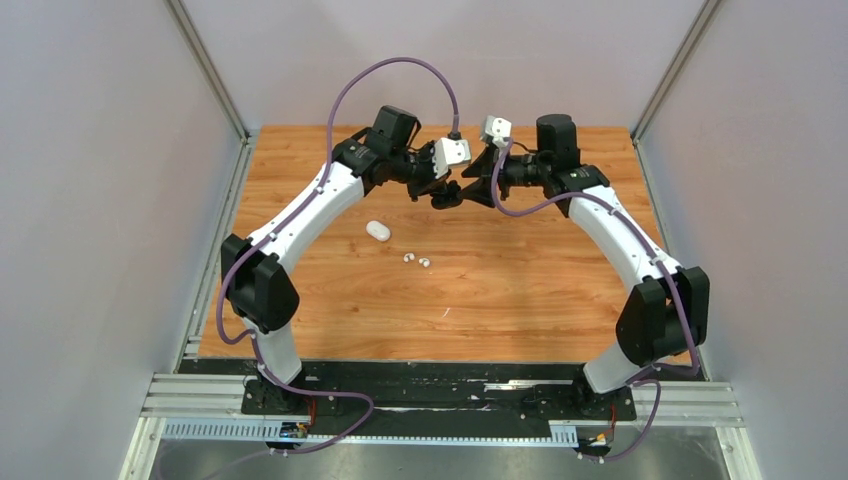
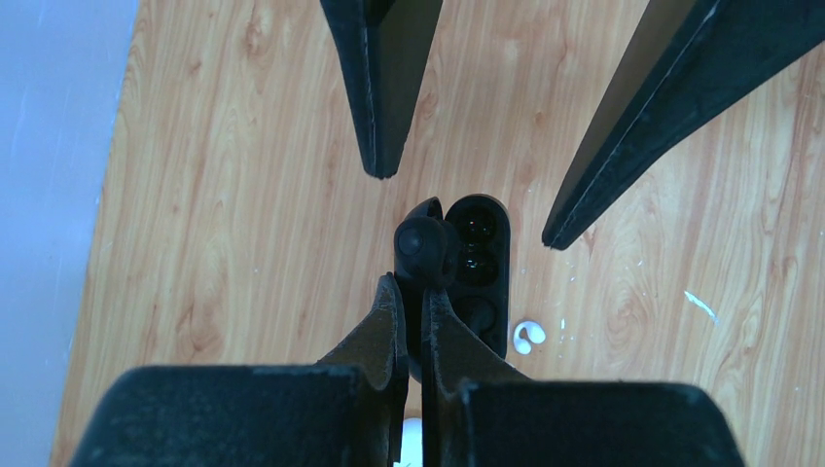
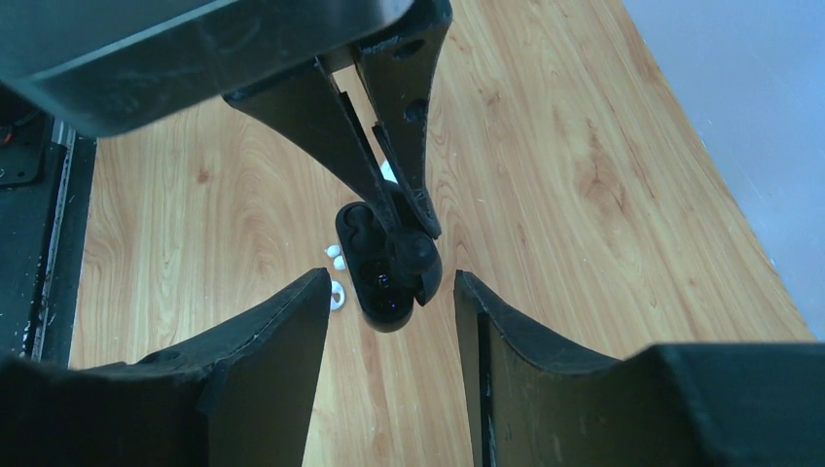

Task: Insert the wireless bluetooth earbuds into the charging case
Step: Place the right earbud at the center of the board.

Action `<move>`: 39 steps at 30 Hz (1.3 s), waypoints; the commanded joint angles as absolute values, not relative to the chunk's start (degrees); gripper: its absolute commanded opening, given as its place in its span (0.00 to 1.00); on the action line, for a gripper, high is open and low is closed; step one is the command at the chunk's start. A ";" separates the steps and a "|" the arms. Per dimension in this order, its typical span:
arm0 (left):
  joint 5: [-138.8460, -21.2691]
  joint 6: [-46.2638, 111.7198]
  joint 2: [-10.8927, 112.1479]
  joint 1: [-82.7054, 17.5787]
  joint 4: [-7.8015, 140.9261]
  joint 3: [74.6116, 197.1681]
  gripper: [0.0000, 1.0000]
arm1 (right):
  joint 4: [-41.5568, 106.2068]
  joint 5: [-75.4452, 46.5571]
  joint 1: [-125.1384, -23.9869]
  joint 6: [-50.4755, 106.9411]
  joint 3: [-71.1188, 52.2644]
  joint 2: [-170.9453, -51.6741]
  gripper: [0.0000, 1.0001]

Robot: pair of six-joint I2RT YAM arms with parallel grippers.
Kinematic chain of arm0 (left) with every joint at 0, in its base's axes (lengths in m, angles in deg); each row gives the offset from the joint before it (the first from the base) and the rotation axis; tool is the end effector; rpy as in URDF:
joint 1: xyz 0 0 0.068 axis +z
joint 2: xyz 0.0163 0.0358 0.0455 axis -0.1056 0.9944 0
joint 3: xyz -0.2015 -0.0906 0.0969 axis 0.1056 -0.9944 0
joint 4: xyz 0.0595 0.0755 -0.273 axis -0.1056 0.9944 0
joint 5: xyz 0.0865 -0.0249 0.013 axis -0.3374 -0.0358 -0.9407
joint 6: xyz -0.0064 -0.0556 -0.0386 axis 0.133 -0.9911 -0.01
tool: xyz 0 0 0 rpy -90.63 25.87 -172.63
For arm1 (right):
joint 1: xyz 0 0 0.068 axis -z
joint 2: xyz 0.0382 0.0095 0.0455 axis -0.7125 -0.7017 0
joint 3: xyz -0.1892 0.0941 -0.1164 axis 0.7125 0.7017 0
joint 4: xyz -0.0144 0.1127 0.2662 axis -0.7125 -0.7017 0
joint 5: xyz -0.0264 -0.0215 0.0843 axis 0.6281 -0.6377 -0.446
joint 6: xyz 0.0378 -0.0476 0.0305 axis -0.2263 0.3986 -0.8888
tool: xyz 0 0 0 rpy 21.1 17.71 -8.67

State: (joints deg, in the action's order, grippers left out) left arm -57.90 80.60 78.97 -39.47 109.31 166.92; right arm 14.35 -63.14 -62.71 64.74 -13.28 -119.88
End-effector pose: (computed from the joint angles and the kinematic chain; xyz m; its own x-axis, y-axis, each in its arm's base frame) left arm 0.3532 -0.2661 0.3157 0.0263 0.5942 -0.8039 0.9645 0.1964 0.1767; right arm 0.3599 0.1596 0.3051 0.0280 -0.2788 -0.9599 -0.9757 0.2010 -0.0868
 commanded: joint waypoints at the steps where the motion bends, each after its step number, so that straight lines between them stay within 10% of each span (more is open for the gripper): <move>1: -56.14 81.56 75.94 -39.25 107.87 167.12 0.00 | 16.39 -66.43 -63.48 66.44 -16.84 -121.32 0.52; 33: -58.30 82.08 76.57 -39.20 109.15 167.10 0.00 | 15.57 -68.17 -60.15 58.28 -21.08 -121.88 0.08; 39: -59.43 82.93 75.61 -38.26 110.22 165.74 0.00 | -7.87 -71.68 -55.29 78.82 -18.83 -119.66 0.08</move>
State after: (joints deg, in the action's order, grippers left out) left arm -58.84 81.39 78.92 -39.10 109.81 166.63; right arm 10.03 -67.55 -57.27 62.95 -19.72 -122.87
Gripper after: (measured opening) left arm 0.029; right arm 0.167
